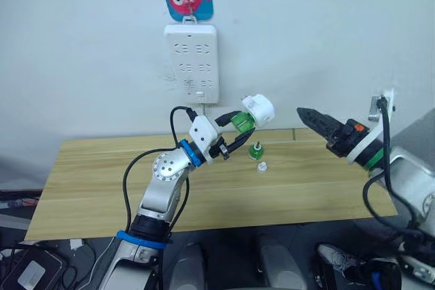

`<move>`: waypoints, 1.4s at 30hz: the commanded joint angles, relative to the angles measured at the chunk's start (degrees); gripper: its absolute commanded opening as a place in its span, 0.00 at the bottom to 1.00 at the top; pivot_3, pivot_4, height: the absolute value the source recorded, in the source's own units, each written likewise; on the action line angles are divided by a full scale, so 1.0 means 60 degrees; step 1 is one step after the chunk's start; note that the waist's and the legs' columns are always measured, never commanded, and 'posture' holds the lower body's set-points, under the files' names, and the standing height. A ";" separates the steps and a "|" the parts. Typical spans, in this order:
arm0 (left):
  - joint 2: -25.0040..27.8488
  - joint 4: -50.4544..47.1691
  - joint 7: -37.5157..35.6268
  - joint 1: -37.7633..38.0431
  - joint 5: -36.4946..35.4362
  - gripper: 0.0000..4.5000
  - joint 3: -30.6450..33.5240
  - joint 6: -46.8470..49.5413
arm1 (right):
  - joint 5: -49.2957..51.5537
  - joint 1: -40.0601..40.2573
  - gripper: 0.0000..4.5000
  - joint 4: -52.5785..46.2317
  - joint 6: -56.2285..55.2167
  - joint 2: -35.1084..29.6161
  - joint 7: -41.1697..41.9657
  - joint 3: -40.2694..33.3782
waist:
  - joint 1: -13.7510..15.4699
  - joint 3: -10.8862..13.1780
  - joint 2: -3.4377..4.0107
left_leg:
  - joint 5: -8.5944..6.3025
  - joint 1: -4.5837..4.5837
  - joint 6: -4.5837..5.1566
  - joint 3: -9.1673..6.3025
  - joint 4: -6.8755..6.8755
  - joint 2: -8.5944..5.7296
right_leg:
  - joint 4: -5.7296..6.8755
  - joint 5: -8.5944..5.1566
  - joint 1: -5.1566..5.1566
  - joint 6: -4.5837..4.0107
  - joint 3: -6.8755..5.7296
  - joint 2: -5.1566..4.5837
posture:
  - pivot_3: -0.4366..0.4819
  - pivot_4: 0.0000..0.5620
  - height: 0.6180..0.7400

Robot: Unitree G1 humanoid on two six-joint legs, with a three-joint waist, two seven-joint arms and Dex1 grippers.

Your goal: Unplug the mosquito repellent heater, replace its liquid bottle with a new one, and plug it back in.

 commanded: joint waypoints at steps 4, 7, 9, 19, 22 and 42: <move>-0.0192 -0.0405 -0.0008 -0.0097 -0.0147 0.50 -0.0173 -0.0134 | 0.1194 0.0272 1.00 -0.0878 -0.1375 -0.0036 -0.1338 0.0974 | -0.0109 -0.0001 0.0001 | 0.0000 0.0002 0.0000 -0.0005 -0.0006 0.0005 | -0.0002 -0.0002 0.0000 -0.0002 -0.0002 0.0011 | 0.22 0.38 0.88; -0.0223 -0.0386 -0.0083 -0.0110 -0.0162 0.50 -0.0212 -0.0185 | 0.1267 0.0176 1.00 -0.0853 -0.1778 0.0029 -0.1729 0.1609 | -0.0144 -0.0001 0.0001 | 0.0000 0.0001 0.0000 -0.0006 -0.0006 0.0005 | -0.0004 -0.0002 0.0000 -0.0002 -0.0002 0.0012 | 0.22 0.38 0.88; -0.0235 -0.0394 -0.0107 -0.0107 -0.0158 0.50 -0.0221 -0.0195 | 0.1400 0.0164 1.00 -0.0848 -0.2025 -0.0011 -0.1892 0.1842 | -0.0153 -0.0001 0.0001 | 0.0000 0.0001 0.0000 -0.0006 -0.0005 0.0005 | -0.0004 -0.0002 0.0000 -0.0002 -0.0002 0.0011 | 0.23 0.38 0.88; -0.0357 -0.0721 -0.0409 -0.0018 -0.0507 0.50 -0.0292 -0.0123 | 0.1210 -0.0258 1.00 -0.0304 -0.2849 0.0222 -0.1990 0.2855 | -0.0172 -0.0001 0.0002 | 0.0000 0.0000 0.0001 -0.0009 -0.0007 0.0005 | -0.0007 -0.0002 0.0000 -0.0002 -0.0004 0.0011 | 0.24 0.38 0.88; -0.0359 -0.0810 -0.0446 0.0029 -0.0552 0.50 -0.0320 -0.0119 | 0.1028 -0.0423 1.00 -0.0174 -0.3028 0.0363 -0.1989 0.3083 | -0.0196 -0.0001 0.0002 | 0.0000 0.0000 0.0001 -0.0006 -0.0008 0.0005 | -0.0010 -0.0002 0.0000 -0.0002 -0.0001 0.0011 | 0.25 0.38 0.88; -0.0300 -0.0909 -0.0142 0.0156 -0.0125 0.50 -0.0549 -0.0483 | 0.1383 -0.0839 0.70 0.0040 -0.3572 0.0936 -0.2192 0.3591 | -0.0212 -0.0003 0.0005 | -0.0001 -0.0002 0.0001 -0.0010 -0.0008 0.0005 | -0.0010 -0.0002 0.0000 -0.0002 -0.0003 0.0010 | 0.26 0.37 0.88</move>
